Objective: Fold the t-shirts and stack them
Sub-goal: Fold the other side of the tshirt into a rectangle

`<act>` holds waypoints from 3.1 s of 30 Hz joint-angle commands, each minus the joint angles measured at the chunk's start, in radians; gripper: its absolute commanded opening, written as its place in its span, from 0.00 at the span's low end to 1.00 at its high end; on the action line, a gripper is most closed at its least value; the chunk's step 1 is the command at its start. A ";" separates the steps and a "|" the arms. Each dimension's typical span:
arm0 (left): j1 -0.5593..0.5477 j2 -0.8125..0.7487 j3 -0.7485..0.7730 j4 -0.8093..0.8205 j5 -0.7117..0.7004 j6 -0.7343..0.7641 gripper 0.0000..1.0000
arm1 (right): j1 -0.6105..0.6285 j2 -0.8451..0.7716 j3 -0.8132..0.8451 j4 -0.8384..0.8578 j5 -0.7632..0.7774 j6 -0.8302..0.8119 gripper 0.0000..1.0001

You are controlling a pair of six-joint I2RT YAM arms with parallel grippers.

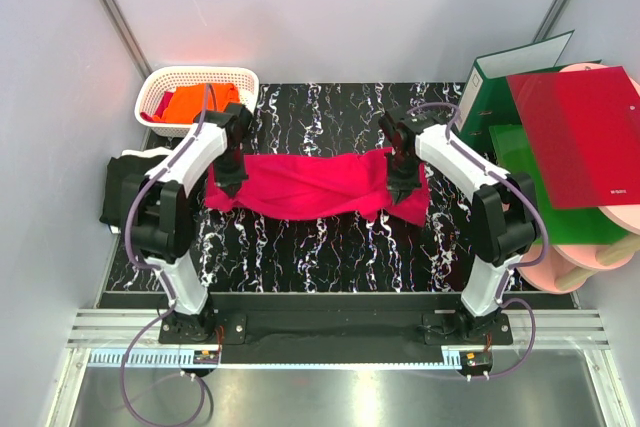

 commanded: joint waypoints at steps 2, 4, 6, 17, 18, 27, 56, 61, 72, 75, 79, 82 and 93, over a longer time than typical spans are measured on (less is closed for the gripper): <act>0.005 0.116 0.109 -0.016 0.000 0.002 0.00 | -0.013 0.007 0.088 0.045 0.157 -0.019 0.00; 0.005 0.158 0.119 -0.009 0.001 0.004 0.00 | -0.014 0.043 0.098 0.082 0.194 -0.012 0.00; 0.005 0.176 0.129 -0.003 0.001 0.002 0.00 | -0.016 0.112 0.136 0.088 0.254 -0.004 0.05; 0.005 0.170 0.087 0.007 -0.009 0.013 0.00 | -0.014 -0.079 0.080 0.115 0.180 -0.047 1.00; 0.005 0.173 0.086 0.009 -0.009 0.014 0.00 | -0.014 -0.098 0.061 0.118 0.157 -0.051 0.99; 0.005 0.193 0.076 0.020 -0.006 0.024 0.00 | -0.017 -0.105 -0.131 0.066 0.148 0.042 0.92; 0.005 0.193 0.032 0.043 -0.002 0.070 0.00 | -0.101 -0.235 -0.330 0.306 -0.008 0.065 0.87; 0.005 0.195 0.027 0.047 -0.002 0.062 0.00 | -0.005 -0.148 -0.153 0.256 0.136 0.010 0.85; 0.005 0.198 0.006 0.050 -0.009 0.062 0.00 | 0.193 0.067 0.047 0.187 0.288 -0.088 0.84; 0.005 0.206 0.007 0.049 -0.006 0.062 0.00 | 0.219 0.087 0.070 0.174 0.281 -0.093 0.83; 0.005 0.216 0.010 0.052 -0.003 0.060 0.00 | 0.243 0.116 0.079 0.164 0.287 -0.098 0.83; 0.005 0.216 0.014 0.050 -0.003 0.062 0.00 | 0.260 0.146 0.070 0.164 0.311 -0.099 0.83; 0.007 0.204 -0.005 0.049 -0.019 0.071 0.00 | 0.292 0.256 0.136 0.135 0.388 -0.093 0.13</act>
